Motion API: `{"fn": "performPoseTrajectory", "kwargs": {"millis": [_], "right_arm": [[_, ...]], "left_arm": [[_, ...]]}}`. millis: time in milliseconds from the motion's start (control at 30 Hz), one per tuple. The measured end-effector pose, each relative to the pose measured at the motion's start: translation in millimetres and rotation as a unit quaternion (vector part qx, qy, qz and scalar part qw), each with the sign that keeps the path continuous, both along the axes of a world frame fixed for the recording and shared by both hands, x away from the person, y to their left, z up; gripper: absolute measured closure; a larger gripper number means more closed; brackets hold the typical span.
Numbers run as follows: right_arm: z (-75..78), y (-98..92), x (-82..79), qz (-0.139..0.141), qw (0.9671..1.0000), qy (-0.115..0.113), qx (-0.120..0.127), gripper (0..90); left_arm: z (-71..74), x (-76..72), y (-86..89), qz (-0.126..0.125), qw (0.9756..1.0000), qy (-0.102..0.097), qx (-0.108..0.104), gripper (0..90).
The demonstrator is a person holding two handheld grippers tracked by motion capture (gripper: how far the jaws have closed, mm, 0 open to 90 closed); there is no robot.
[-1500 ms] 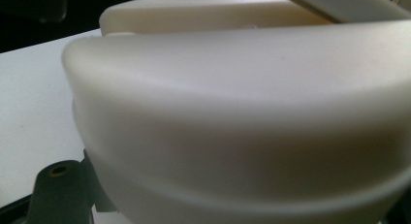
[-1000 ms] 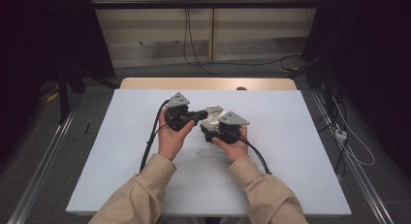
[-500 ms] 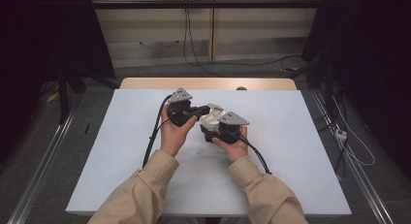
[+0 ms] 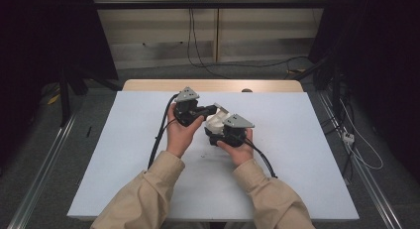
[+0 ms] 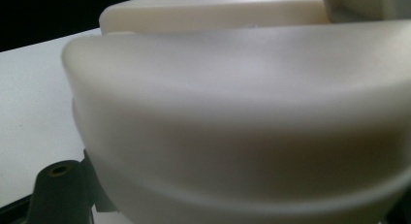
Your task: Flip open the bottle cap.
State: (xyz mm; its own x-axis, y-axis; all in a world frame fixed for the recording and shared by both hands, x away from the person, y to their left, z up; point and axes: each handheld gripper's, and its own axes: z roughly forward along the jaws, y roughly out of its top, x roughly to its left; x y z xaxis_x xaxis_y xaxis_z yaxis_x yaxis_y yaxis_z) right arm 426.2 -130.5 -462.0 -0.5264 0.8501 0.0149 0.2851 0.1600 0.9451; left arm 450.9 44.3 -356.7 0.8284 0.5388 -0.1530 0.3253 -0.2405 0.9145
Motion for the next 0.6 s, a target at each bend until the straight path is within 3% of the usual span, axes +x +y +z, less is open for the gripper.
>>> {"fn": "performPoseTrajectory", "kwargs": {"millis": [600], "right_arm": [[0.0, -0.2, 0.2, 0.001, 1.0, 0.0, 0.0, 18.8]], "left_arm": [[4.3, 5.3, -8.4, 0.003, 1.0, -0.003, 0.003, 90.0]]}}
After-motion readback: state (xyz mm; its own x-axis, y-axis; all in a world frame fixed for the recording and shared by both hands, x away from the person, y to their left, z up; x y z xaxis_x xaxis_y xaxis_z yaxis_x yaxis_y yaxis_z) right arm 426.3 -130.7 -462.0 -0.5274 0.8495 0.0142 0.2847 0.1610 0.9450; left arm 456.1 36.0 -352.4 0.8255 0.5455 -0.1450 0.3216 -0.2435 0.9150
